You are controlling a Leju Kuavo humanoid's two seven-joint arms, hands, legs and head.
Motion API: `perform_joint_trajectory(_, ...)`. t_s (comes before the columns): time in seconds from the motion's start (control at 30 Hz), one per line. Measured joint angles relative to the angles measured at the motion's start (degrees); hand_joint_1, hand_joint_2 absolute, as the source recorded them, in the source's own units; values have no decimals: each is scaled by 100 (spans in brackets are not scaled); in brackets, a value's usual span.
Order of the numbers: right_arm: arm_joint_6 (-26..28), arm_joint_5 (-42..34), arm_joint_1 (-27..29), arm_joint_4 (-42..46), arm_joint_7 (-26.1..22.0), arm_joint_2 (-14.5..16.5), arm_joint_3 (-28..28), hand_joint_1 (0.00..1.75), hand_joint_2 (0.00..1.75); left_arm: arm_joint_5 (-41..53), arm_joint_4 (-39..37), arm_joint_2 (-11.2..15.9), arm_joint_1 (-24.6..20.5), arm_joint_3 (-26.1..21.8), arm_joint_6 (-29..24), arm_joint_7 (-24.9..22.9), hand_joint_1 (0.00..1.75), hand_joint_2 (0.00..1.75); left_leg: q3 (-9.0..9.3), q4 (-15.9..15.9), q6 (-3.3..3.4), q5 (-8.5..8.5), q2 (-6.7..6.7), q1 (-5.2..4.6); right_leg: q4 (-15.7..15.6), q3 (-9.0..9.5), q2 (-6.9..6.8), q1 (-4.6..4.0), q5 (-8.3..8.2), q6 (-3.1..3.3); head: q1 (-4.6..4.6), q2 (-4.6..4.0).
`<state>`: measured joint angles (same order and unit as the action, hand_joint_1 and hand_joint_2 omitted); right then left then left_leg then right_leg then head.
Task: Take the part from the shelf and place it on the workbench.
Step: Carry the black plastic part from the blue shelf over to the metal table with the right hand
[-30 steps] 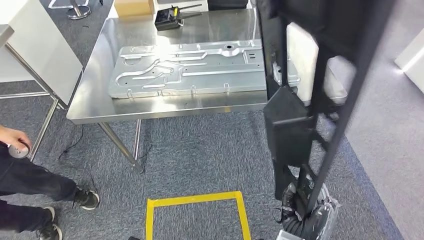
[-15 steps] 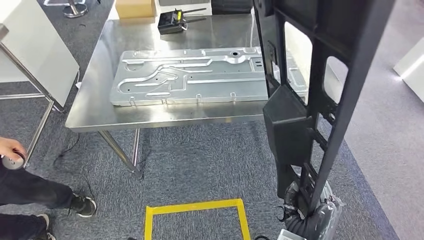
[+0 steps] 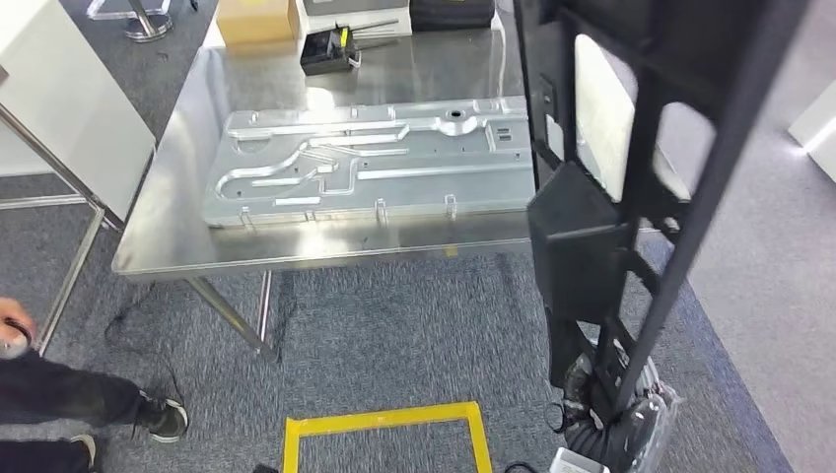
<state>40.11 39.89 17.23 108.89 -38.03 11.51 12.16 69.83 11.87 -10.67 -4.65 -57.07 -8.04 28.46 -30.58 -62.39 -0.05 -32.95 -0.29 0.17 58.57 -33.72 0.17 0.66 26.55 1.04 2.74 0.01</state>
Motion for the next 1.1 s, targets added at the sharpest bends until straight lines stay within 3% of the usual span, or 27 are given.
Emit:
perform_joint_trajectory(0.07,0,-1,-3,-1,0,-1,-8,175,175,5,0,-1,3,1,0,-9,0,175,-442,-784,-35,-279,1,14,-11,69,-17,-3,54,33,-1,-1)
perform_joint_trajectory(0.1,0,-2,-2,-1,0,-2,-14,175,175,8,0,-2,9,1,0,-15,0,175,-650,-1087,-48,-323,2,22,-10,106,-15,-4,86,38,-1,-1)
perform_joint_trajectory(0.13,0,-3,-1,-2,0,-2,-23,175,175,10,0,-2,17,1,-1,-22,0,175,-778,-1204,-55,-252,2,28,-10,149,-7,-5,120,35,-2,-1)
perform_joint_trajectory(0.17,0,-6,0,-2,-1,-2,-31,175,175,15,0,-2,22,2,-2,-29,0,175,-795,-1085,-54,-59,2,34,-9,202,3,-5,157,29,-2,-1)
perform_joint_trajectory(0.23,0,-14,0,1,-7,-2,-45,175,175,28,0,-1,24,2,-5,-40,0,175,-577,-374,-20,473,1,35,-9,316,17,-5,241,3,-1,-1)
perform_joint_trajectory(0.3,0,-19,0,18,-19,-3,-61,175,175,54,0,2,9,5,-13,-51,0,175,-344,207,31,712,4,8,-1,374,21,-18,317,-53,0,-1)
perform_joint_trajectory(0.37,0,-19,1,50,-30,-5,-80,175,175,75,0,4,-9,10,-21,-62,0,175,-280,341,75,667,7,-23,-15,383,20,-25,355,-117,-1,-1)
perform_joint_trajectory(0.47,0,-16,0,106,-39,-8,-109,175,175,90,0,1,-12,16,-26,-67,0,175,-199,439,161,660,5,18,105,372,10,-27,466,-199,2,-1)
perform_joint_trajectory(0.53,0,-15,0,140,-53,-13,-128,175,175,102,0,0,-25,17,-29,-68,0,175,-130,481,222,638,12,30,682,83,6,-16,728,-232,8,-1)
perform_joint_trajectory(0.6,1,-15,4,155,-63,-25,-141,175,175,109,0,0,-36,19,-31,-69,0,175,-83,480,250,586,16,25,1437,-399,4,-7,954,-253,10,-1)
perform_joint_trajectory(0.63,1,-15,6,155,-63,-35,-144,175,175,113,0,0,-35,19,-31,-70,0,175,-51,478,251,556,14,22,1629,-566,4,-2,932,-259,10,-1)
perform_joint_trajectory(0.67,1,-14,6,155,-63,-45,-148,175,175,116,0,-1,-34,20,-31,-71,0,175,-7,477,245,521,9,21,1595,-621,3,1,786,-257,10,-1)
perform_joint_trajectory(0.73,0,0,-3,155,-58,-58,-152,175,175,123,0,-5,-32,24,-30,-73,0,175,108,475,218,434,-2,22,922,-420,-1,4,257,-227,11,-1)
perform_joint_trajectory(0.8,0,18,-23,157,-49,-63,-154,175,175,129,0,-8,-42,34,-29,-76,0,175,178,470,166,348,-9,4,289,-163,-6,-19,-47,-176,11,0)
perform_joint_trajectory(0.97,0,31,-37,175,-35,-69,-167,175,175,142,0,-9,-78,49,-30,-79,0,175,215,410,21,207,0,-2,46,-11,18,-21,8,-38,3,-1)
perform_joint_trajectory(1.03,0,32,-43,180,-35,-69,-169,175,175,143,0,-9,-83,51,-31,-78,0,175,-21,-84,-31,-41,2,14,-9,71,-3,0,32,20,-6,-1)
perform_joint_trajectory(1.1,0,33,-46,184,-37,-69,-171,175,175,143,0,-10,-76,52,-29,-79,0,175,-493,-874,-65,-307,3,27,-15,121,-14,-2,80,53,-12,-1)
